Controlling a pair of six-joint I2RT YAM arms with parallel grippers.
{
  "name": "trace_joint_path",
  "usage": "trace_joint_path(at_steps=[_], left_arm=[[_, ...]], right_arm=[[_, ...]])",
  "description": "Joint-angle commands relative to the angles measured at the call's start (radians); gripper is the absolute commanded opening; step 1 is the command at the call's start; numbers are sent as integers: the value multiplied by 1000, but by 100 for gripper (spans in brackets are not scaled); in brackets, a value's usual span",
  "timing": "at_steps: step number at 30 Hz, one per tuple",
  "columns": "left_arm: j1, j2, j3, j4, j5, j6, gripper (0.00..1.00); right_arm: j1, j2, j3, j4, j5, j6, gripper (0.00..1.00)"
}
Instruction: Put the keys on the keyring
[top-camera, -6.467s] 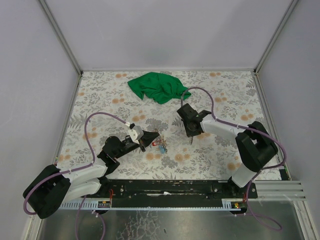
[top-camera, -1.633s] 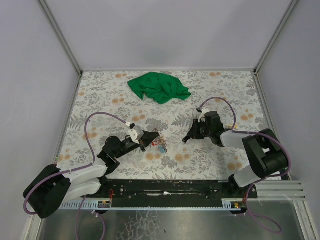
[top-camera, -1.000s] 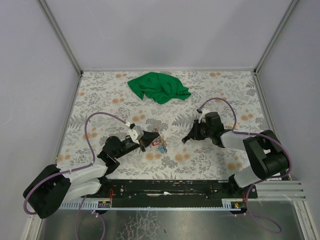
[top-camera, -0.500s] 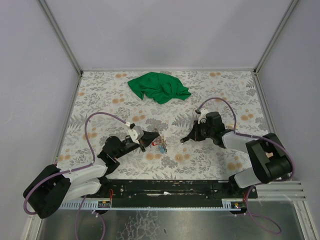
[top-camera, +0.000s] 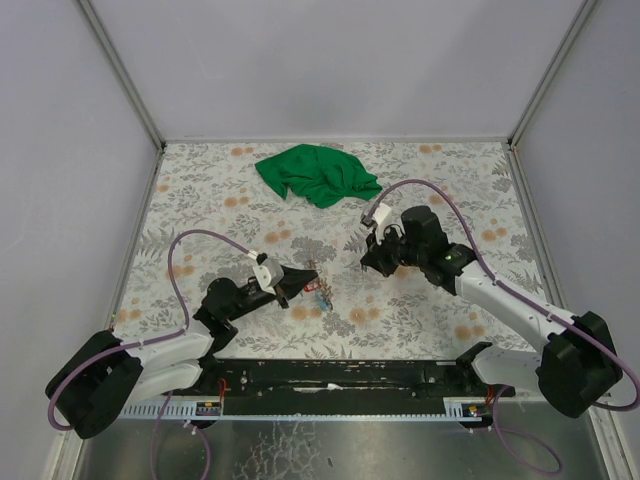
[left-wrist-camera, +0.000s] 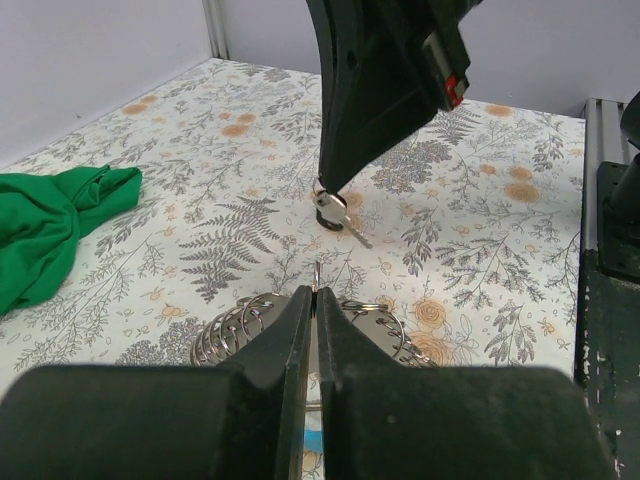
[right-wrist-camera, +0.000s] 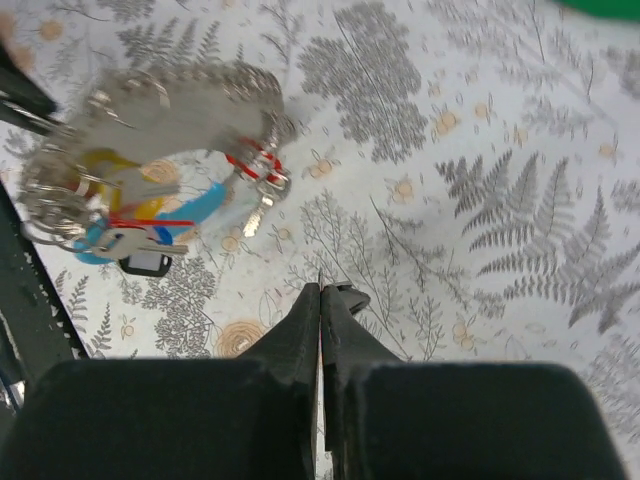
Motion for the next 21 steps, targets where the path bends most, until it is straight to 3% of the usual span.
trace_joint_path(at_steps=[1,13,21], left_arm=[[10,-23,-7,140,22,-5,0],[11,4,1,175,160,-1,0],[12,41,12,185,258,38,0]], right_arm=[[58,-20,142,-198,44,-186,3],[76,-92,188,-221,-193,-370,0],[118,-85,206,-257,-190,-420,0]])
